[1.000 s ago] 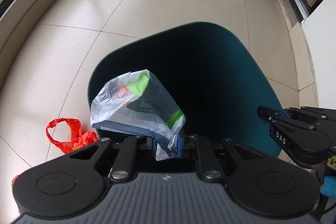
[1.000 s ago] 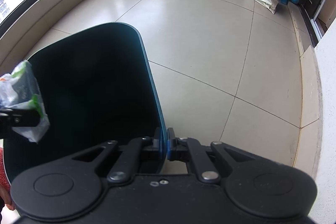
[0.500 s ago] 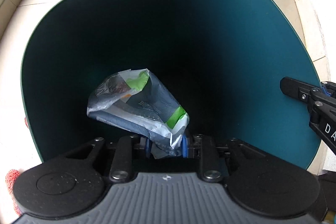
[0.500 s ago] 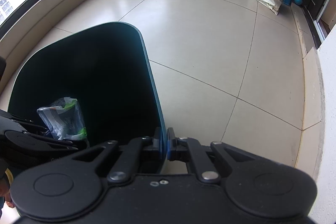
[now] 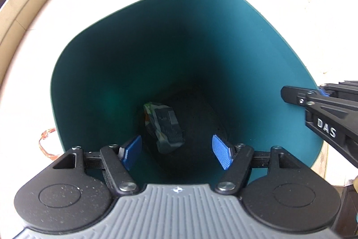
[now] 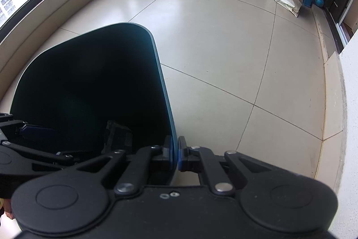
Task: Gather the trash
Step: 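Move the left tool back to the pile and grasp the crumpled grey paper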
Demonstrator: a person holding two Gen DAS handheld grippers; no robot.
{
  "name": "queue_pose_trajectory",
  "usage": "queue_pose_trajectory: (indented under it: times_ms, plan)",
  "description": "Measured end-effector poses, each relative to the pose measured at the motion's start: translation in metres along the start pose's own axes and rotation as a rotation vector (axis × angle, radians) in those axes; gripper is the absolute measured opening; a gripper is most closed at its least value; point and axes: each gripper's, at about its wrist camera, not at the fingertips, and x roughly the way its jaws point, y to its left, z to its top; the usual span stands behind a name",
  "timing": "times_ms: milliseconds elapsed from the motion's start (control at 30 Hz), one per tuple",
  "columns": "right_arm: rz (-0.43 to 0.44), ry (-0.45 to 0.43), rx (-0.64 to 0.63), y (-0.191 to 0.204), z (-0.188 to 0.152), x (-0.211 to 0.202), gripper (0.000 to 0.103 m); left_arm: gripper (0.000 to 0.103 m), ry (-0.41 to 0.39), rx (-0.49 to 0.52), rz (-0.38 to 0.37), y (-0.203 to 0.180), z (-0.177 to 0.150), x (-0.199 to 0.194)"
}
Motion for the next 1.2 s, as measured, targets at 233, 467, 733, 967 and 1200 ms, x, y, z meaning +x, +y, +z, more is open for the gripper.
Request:
queue_pose_trajectory:
  times_ms: [233,467,733,967,1200]
  plan:
    - [-0.014,-0.001,0.001,0.004,0.000,0.000,0.004,0.069,-0.059,0.011,0.027,-0.018,-0.039,-0.033]
    - [-0.019,0.005,-0.003,0.007,0.001,0.001,0.004,0.069,-0.128,0.024,0.000,-0.017,-0.061,-0.067]
    - [-0.031,0.010,0.008,0.009,0.002,0.004,0.004,0.075,-0.199,-0.032,-0.047,0.020,-0.089,-0.111]
    - [-0.051,0.029,0.010,0.012,0.005,0.005,0.004,0.083,-0.277,-0.069,0.011,0.094,-0.105,-0.130]
    - [-0.063,0.029,-0.006,0.014,0.006,0.007,0.004,0.083,-0.160,-0.178,0.107,0.154,-0.129,-0.078]
